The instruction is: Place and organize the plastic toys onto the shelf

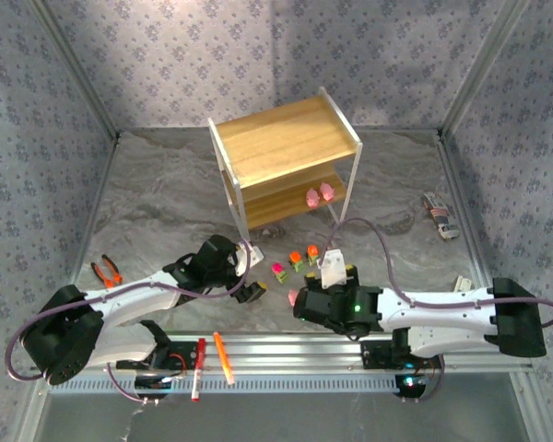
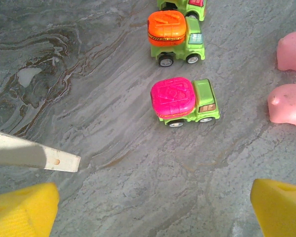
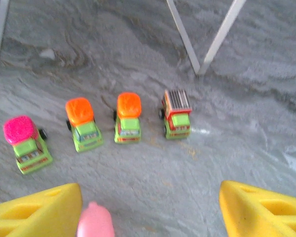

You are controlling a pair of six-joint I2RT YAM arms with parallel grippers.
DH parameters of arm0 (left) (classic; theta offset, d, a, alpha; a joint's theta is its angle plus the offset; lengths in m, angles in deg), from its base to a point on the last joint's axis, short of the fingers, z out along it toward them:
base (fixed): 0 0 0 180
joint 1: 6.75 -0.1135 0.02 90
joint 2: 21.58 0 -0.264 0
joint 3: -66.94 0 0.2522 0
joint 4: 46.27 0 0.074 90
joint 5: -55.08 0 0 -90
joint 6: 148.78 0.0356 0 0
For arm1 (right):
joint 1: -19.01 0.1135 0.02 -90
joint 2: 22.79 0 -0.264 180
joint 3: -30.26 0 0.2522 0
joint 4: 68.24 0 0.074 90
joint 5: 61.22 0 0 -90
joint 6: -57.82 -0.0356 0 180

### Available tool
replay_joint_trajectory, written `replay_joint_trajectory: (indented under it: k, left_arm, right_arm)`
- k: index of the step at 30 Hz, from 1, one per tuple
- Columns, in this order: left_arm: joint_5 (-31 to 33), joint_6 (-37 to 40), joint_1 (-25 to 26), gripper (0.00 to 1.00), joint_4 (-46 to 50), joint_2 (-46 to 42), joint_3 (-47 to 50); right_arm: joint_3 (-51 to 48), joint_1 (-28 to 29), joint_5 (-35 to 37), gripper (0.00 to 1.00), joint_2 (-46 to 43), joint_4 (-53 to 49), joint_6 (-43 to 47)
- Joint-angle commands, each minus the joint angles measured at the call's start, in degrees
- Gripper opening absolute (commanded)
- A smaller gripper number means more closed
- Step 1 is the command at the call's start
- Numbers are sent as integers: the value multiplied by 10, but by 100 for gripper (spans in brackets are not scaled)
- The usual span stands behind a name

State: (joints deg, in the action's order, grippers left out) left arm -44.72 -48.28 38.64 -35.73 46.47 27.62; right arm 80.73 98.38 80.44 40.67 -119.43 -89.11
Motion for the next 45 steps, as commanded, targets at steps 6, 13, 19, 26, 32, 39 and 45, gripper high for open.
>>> replay_joint_trajectory:
  k: [6,13,19,26,32,39,45]
  left_arm:
    - [-10,8,-2,100,-6,8,-19]
    - [-9,8,-2,100,-5,12,-22]
    - [-8,8,-3,99,-5,13,-23]
    - [-7,8,-3,100,-5,13,-22]
    - [-7,7,-3,100,-6,12,-22]
    - [-6,7,-3,99,-6,12,-22]
    - [-6,7,-3,100,-6,12,-22]
  right_arm:
    - [-68,45,-29,73,-16,20,-96]
    - [-107,82,-18,70,-16,80,-87]
    - [-145,82,-27,65,-11,147,-64]
    - [-165,73,-44,63,3,215,-28]
    - [-170,54,-65,61,30,263,-2]
    - [-177,36,-79,59,36,282,9]
    - [-182,23,-91,57,39,292,18]
